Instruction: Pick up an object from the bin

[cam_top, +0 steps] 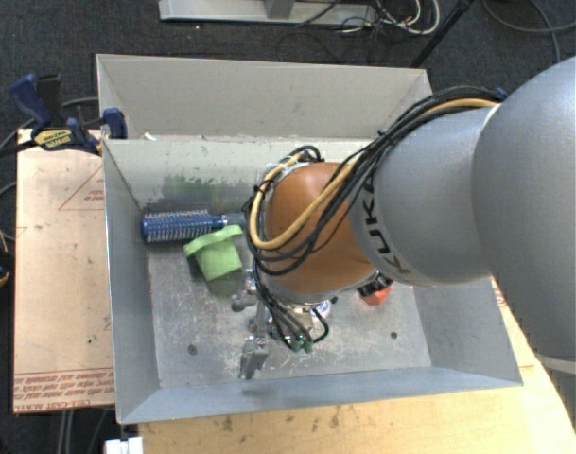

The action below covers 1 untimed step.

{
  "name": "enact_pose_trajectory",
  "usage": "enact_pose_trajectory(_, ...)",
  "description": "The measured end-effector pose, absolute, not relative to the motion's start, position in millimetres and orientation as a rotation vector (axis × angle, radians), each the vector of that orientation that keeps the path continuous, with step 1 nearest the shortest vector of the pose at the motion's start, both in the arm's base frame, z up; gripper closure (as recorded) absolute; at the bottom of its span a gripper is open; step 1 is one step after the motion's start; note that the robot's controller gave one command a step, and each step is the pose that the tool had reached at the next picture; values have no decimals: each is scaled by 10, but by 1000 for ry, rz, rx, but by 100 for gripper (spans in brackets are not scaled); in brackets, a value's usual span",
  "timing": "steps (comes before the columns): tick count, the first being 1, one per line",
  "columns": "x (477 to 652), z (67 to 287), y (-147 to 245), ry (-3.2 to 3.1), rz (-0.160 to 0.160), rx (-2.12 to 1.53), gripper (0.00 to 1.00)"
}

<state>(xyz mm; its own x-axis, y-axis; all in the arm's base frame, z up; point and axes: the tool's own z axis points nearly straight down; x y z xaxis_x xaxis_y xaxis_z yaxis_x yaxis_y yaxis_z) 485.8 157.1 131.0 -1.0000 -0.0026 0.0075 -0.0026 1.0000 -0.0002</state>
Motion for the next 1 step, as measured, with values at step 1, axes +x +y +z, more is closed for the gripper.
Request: enact_pose_trajectory(1, 5006, 718, 930, -3146, -7, 30, 0)
